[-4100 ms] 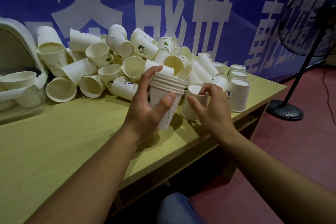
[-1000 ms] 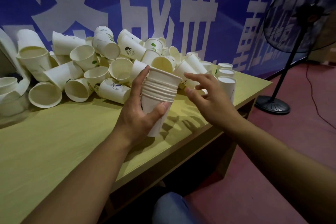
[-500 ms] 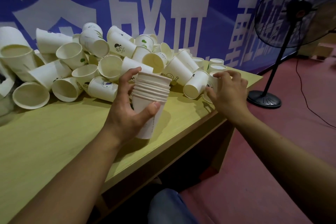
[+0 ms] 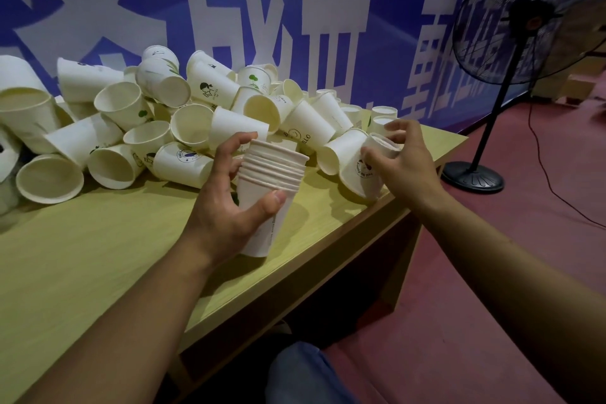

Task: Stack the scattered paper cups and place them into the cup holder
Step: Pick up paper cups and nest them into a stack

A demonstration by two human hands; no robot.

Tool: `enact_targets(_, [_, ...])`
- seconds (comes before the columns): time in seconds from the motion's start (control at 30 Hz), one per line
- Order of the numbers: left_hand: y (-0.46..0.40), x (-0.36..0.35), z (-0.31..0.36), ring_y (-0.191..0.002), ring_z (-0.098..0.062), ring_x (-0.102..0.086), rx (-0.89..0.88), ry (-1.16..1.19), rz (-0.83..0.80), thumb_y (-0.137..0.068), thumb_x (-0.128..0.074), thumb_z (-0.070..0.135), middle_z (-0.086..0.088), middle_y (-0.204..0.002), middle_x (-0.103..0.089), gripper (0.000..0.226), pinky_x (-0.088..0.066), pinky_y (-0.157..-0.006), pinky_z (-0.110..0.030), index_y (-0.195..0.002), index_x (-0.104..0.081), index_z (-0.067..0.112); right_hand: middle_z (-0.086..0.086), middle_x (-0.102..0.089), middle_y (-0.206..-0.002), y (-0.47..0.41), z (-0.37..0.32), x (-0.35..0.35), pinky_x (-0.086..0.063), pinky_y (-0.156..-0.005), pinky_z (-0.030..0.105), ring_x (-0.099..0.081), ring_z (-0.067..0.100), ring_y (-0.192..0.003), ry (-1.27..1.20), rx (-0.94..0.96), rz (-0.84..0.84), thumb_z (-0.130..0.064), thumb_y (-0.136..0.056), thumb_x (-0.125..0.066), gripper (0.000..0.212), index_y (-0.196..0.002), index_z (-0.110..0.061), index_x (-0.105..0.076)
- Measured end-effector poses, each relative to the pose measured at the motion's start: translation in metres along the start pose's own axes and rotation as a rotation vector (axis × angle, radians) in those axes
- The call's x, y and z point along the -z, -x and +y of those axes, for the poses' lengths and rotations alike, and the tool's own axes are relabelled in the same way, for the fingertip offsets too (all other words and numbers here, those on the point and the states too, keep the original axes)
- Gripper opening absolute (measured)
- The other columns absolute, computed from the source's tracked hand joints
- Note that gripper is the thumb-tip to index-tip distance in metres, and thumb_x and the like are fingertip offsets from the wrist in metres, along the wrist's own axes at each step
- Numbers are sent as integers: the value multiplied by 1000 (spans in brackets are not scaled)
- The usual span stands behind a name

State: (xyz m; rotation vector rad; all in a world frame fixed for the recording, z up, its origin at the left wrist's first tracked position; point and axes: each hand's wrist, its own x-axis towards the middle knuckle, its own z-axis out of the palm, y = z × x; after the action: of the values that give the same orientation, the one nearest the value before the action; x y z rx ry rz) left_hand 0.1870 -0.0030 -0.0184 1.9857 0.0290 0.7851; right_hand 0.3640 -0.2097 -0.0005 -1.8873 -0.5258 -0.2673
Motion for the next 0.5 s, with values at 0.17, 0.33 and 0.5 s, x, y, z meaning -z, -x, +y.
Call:
enact_targets(0.17, [0, 1, -2, -101, -7, -62, 11, -10, -34, -63, -66, 63, 1, -123, -56, 85, -51, -78, -24, -140, -30, 56, 4, -54, -121, 9, -8, -6, -62, -73, 33, -64, 20, -102, -201, -2, -83, -32, -91, -67, 42, -129, -25, -49])
enact_targets(0.33, [1, 0, -1, -111, -14, -60, 21, 2, -55, -63, -67, 62, -2, -125, -56, 81, -55, -85, -37, -137, -32, 60, -5, -54, -110, 17, -17, -18, -59, -66, 24, -64, 15, -95, -312, 36, -109, -31, -94, -63, 33, -123, -25, -47])
enact_targets(0.5, [1, 1, -1, -113, -20, -60, 28, 11, -51, -63, -68, 62, -6, -127, -56, 83, -56, -88, -46, -139, -32, 59, 7, -58, -116, 14, -13, -24, -55, -60, 20, -64, 16, -95, -459, -151, -128, -32, -98, -54, 28, -123, -21, -47])
